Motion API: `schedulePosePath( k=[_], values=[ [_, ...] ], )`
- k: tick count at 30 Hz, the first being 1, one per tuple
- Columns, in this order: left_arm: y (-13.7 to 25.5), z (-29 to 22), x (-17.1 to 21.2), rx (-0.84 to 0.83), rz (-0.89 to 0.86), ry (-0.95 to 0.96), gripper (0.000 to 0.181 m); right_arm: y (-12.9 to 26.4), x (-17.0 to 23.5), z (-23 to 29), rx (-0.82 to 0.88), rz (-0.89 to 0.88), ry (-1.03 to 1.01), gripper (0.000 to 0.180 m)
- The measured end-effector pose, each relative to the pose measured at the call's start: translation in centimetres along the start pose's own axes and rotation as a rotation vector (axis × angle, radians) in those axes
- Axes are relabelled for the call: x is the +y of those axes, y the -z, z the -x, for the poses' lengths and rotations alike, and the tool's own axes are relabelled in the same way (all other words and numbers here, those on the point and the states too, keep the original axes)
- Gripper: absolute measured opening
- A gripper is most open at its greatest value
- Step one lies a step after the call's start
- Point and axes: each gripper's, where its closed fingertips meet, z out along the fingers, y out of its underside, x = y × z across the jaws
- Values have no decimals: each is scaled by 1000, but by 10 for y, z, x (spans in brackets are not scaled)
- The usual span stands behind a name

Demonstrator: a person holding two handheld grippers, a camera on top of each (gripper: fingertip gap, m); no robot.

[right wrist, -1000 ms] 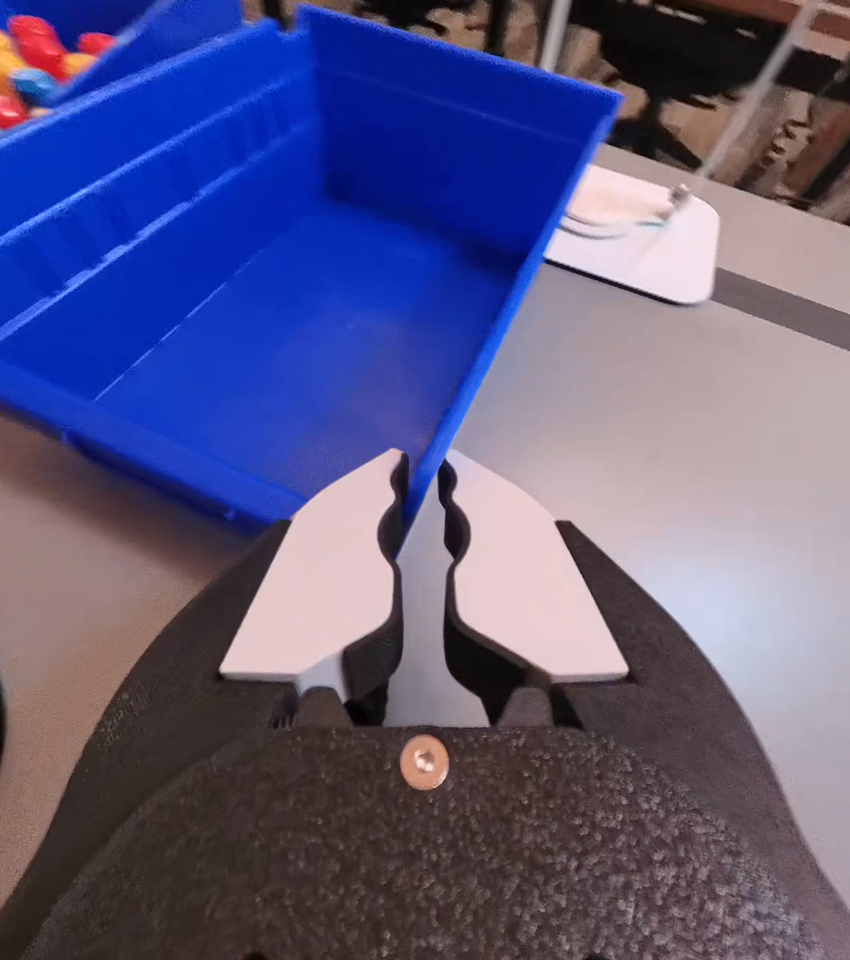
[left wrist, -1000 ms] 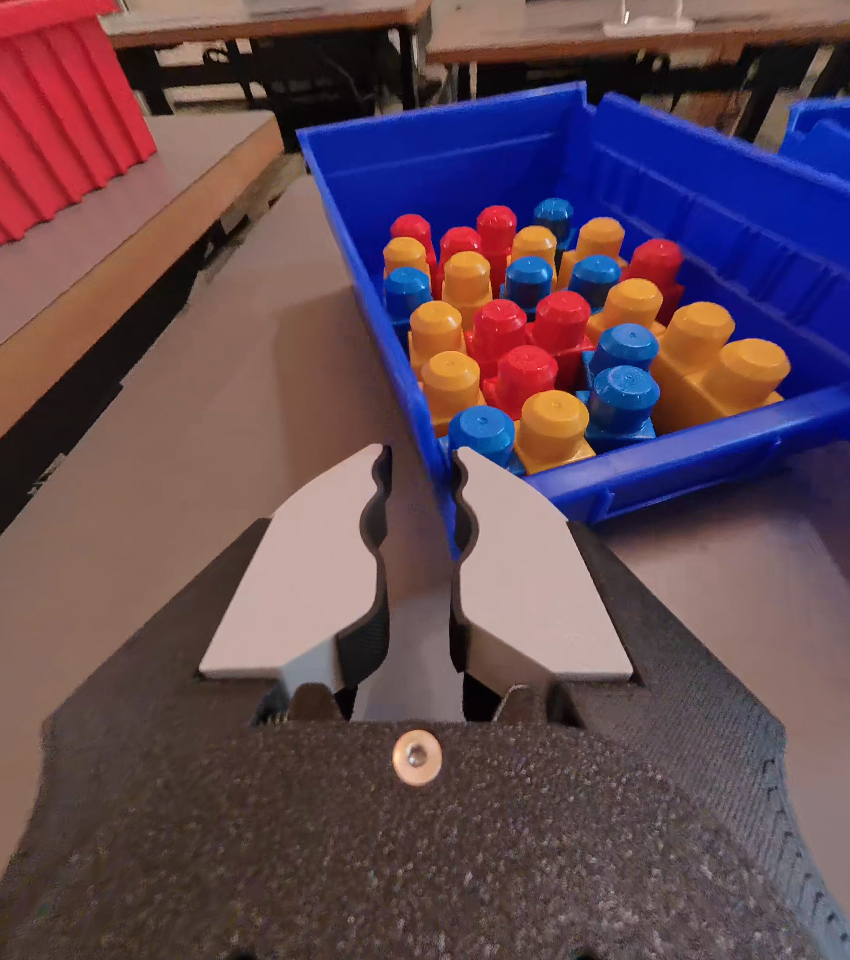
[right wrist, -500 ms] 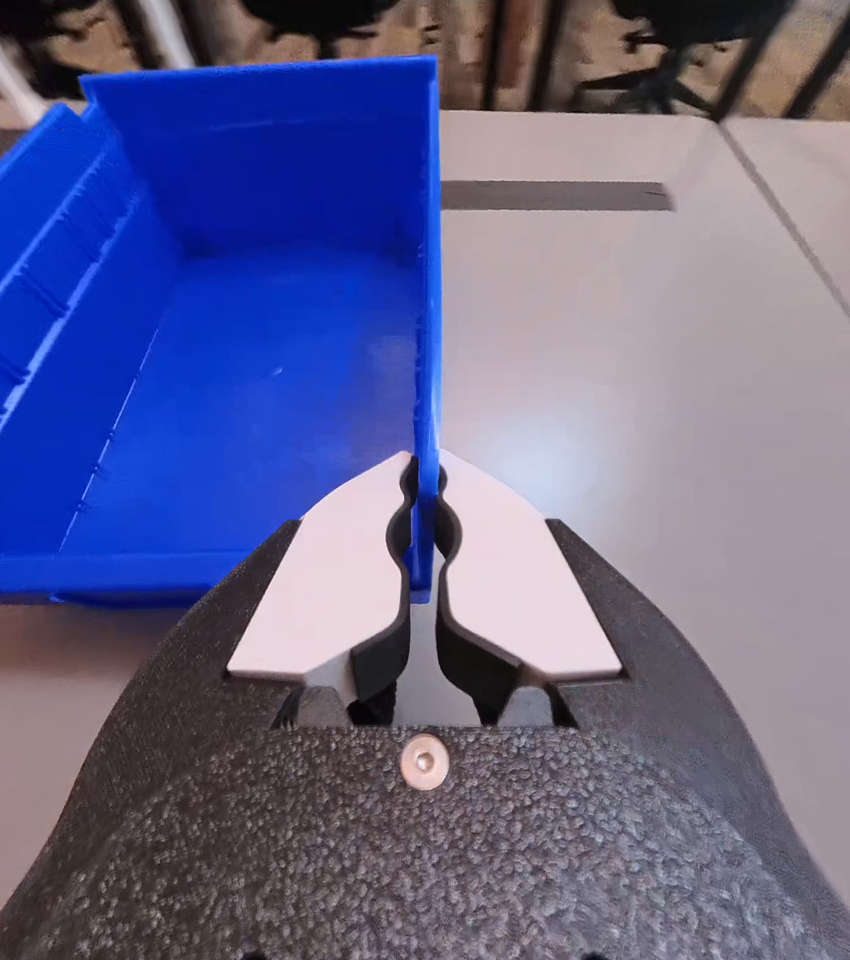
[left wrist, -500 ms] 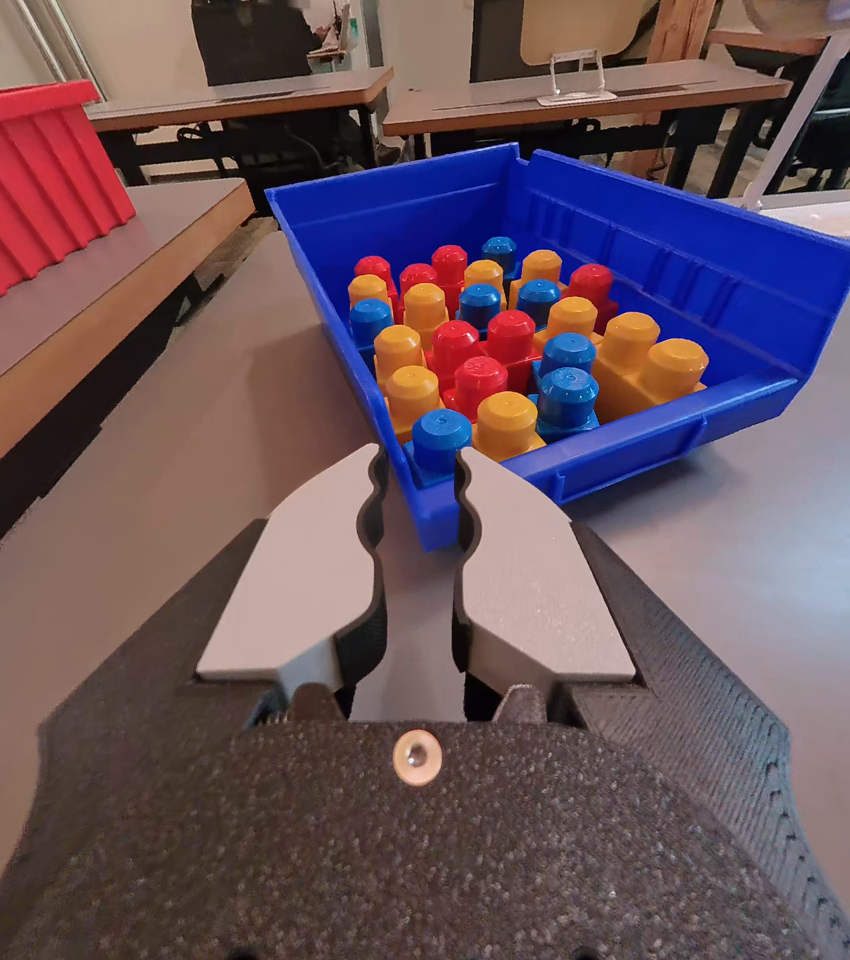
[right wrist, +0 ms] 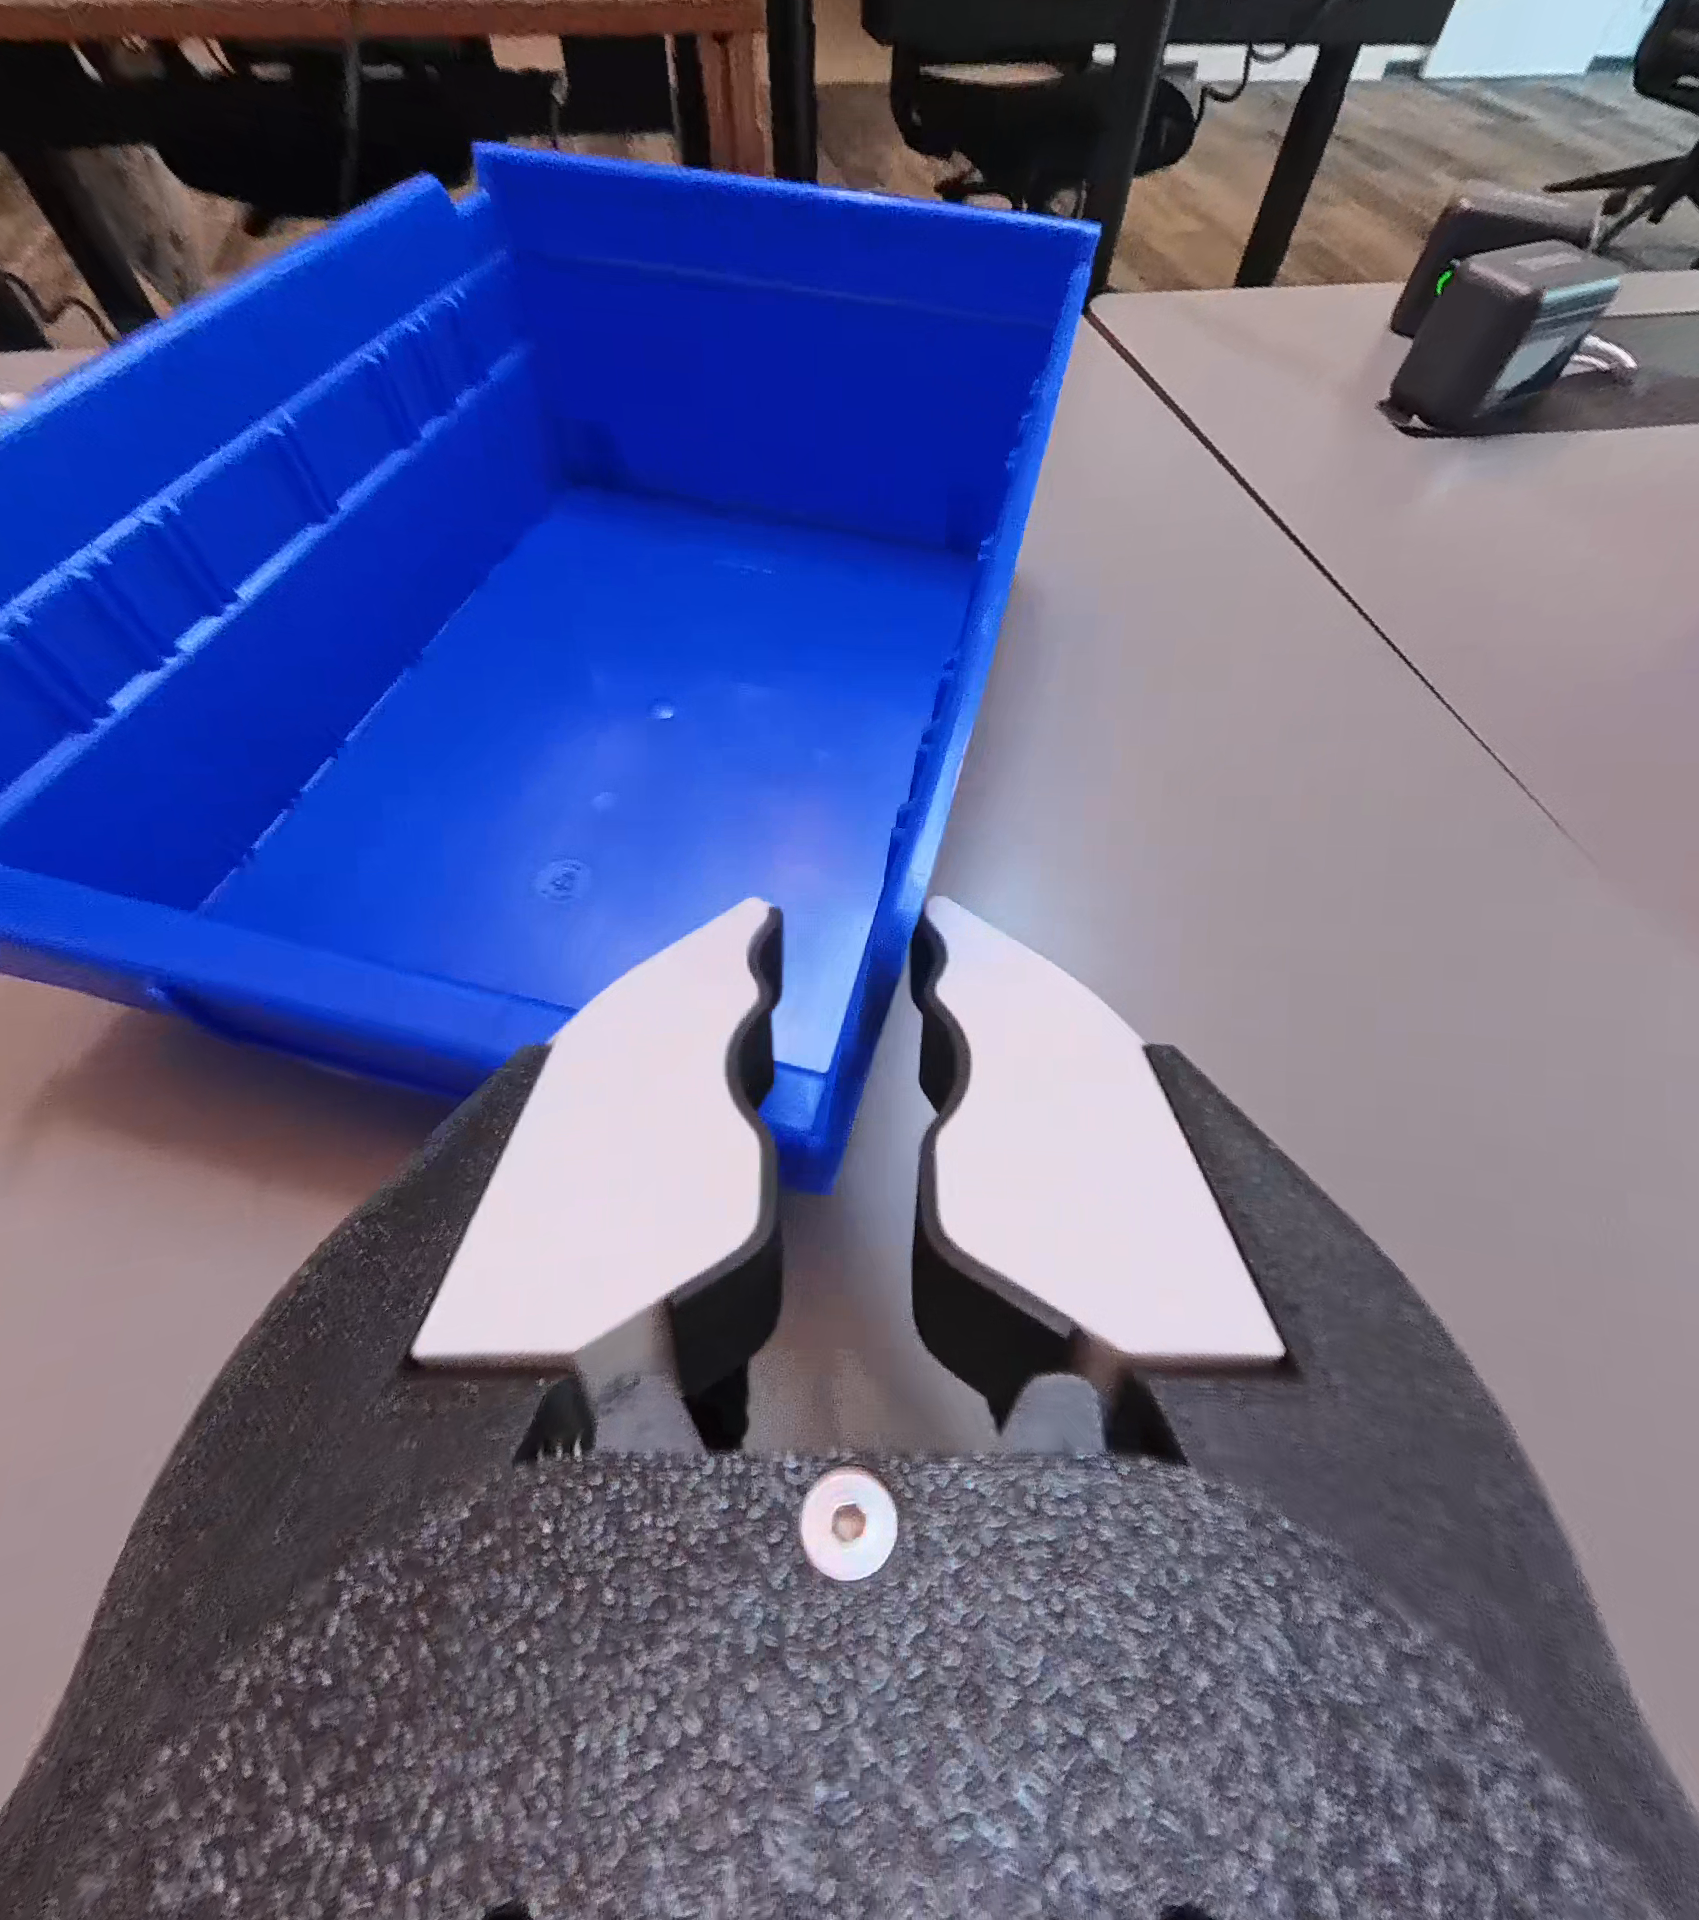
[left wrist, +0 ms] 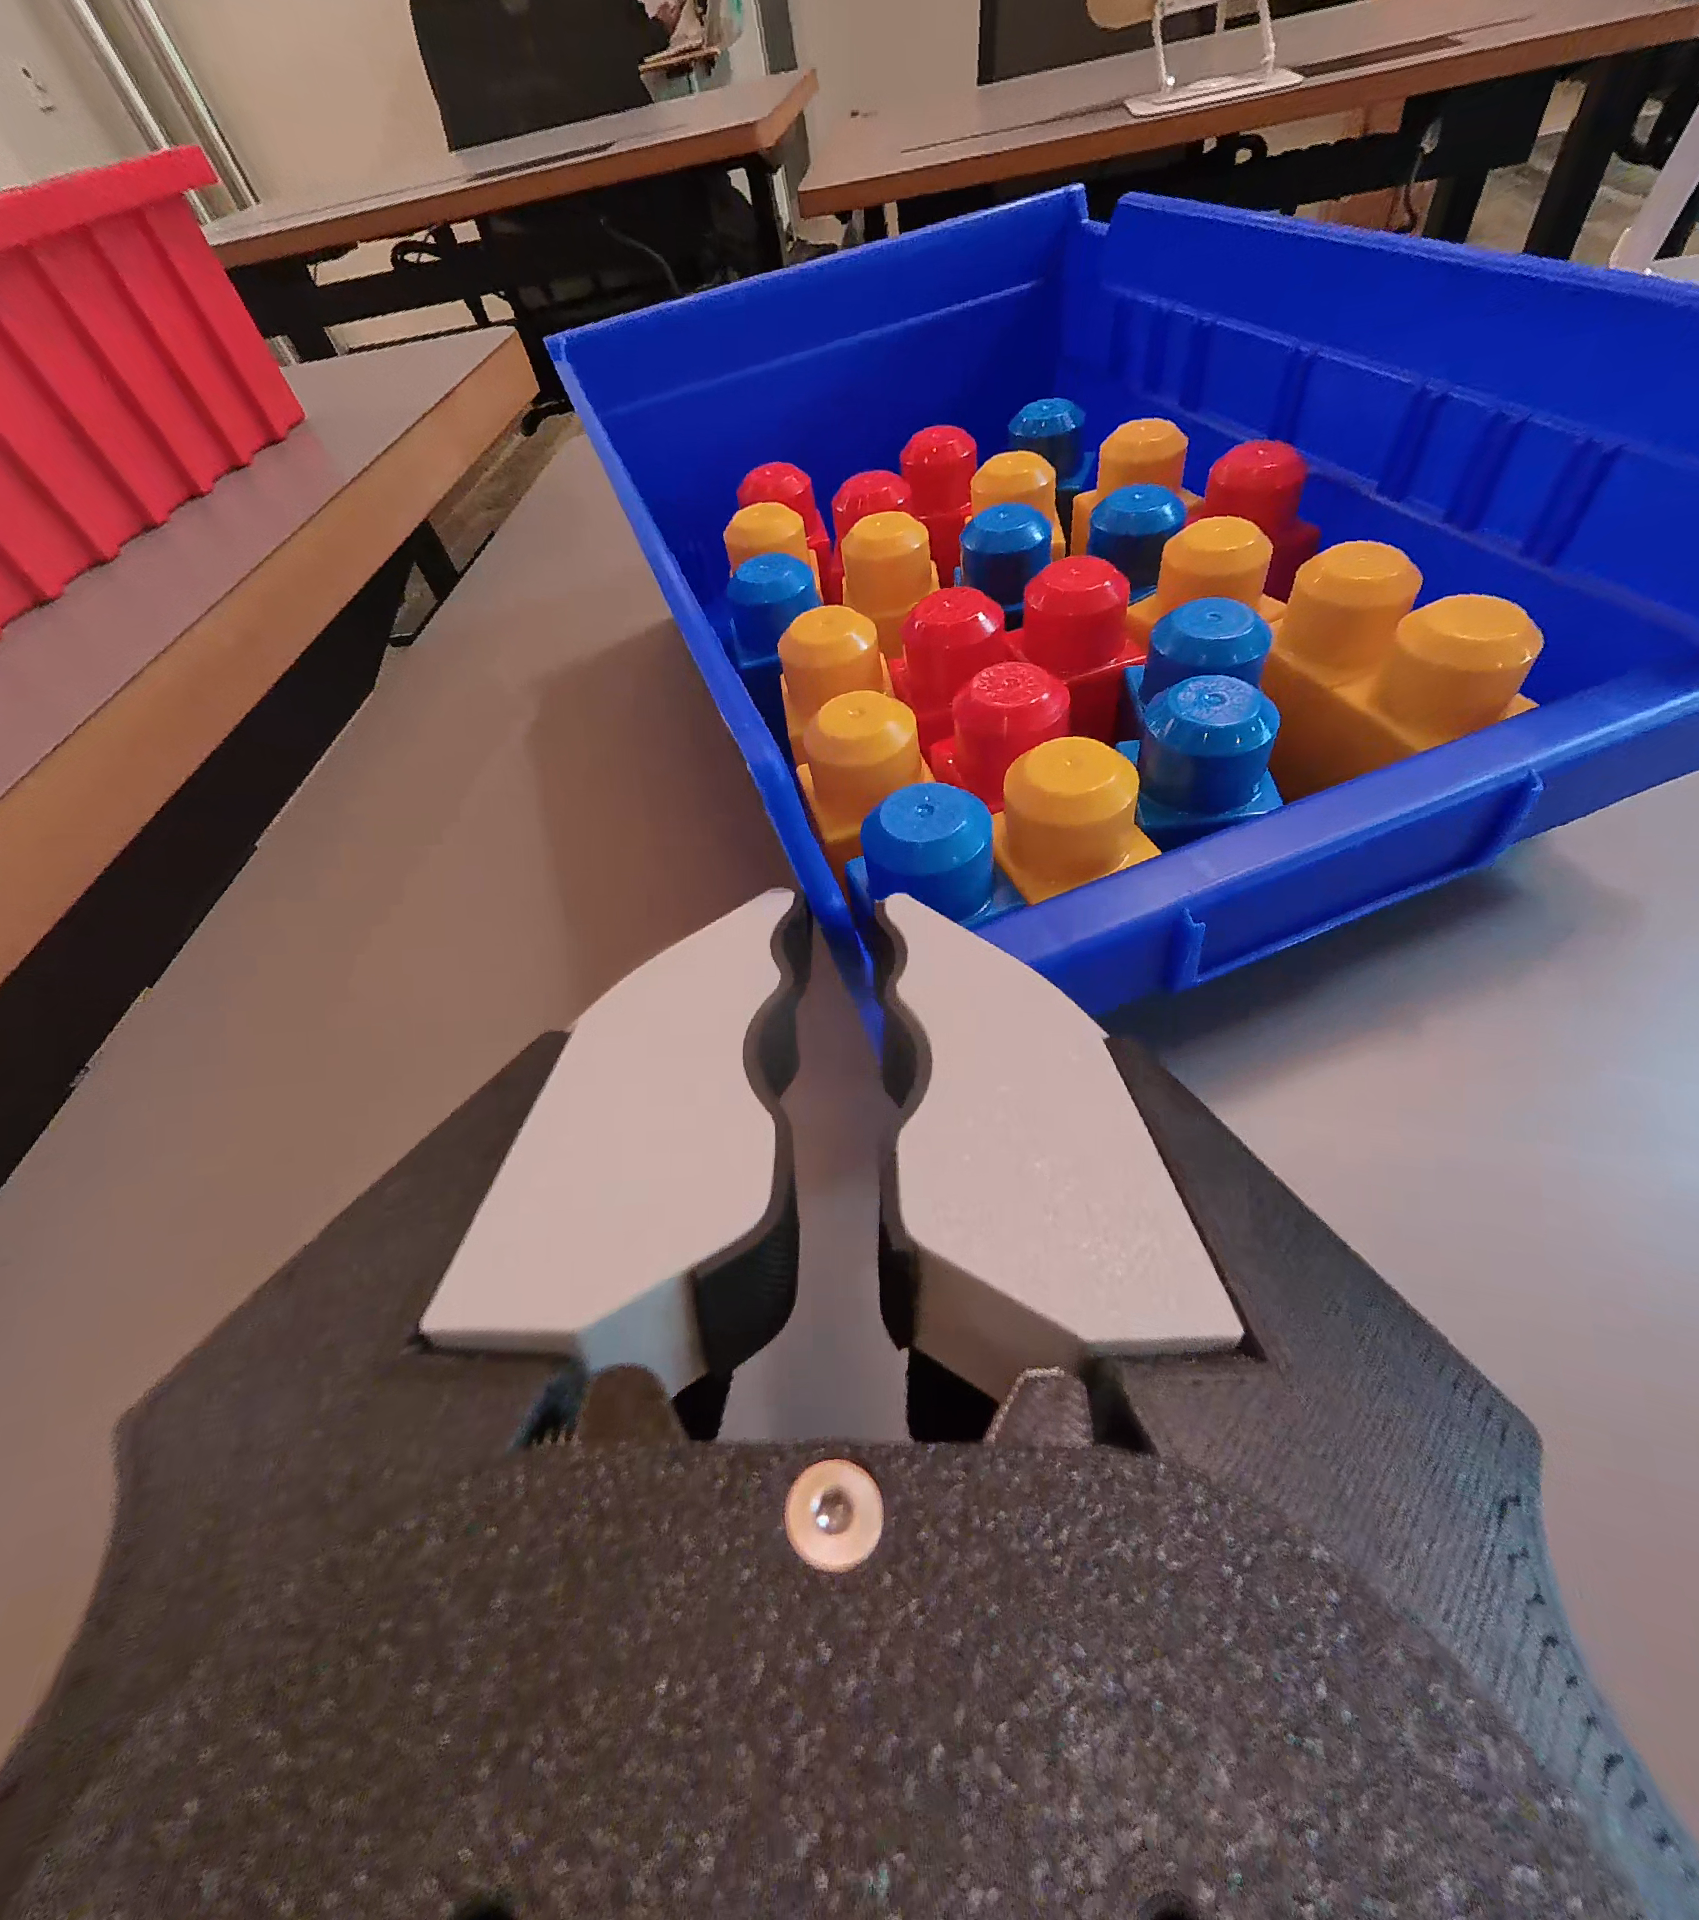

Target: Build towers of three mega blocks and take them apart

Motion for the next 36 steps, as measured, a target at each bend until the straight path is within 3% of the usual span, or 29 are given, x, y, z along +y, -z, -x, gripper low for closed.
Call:
schedulePosePath(
  k=[6,10,13,36],
  values=[
    [-1,0,0,17,3,30,8,27,-31,2,-35,-177,-1,39],
    [0,-2,0,20,8,24,8,4,-5,7,-75,-3,-22,49],
    [1,-4,0,28,15,28,7,-4,5,8,-78,42,5,13],
    [19,2,7,-14,41,86,6,5,12,49,-148,42,228,17]
  ],
)
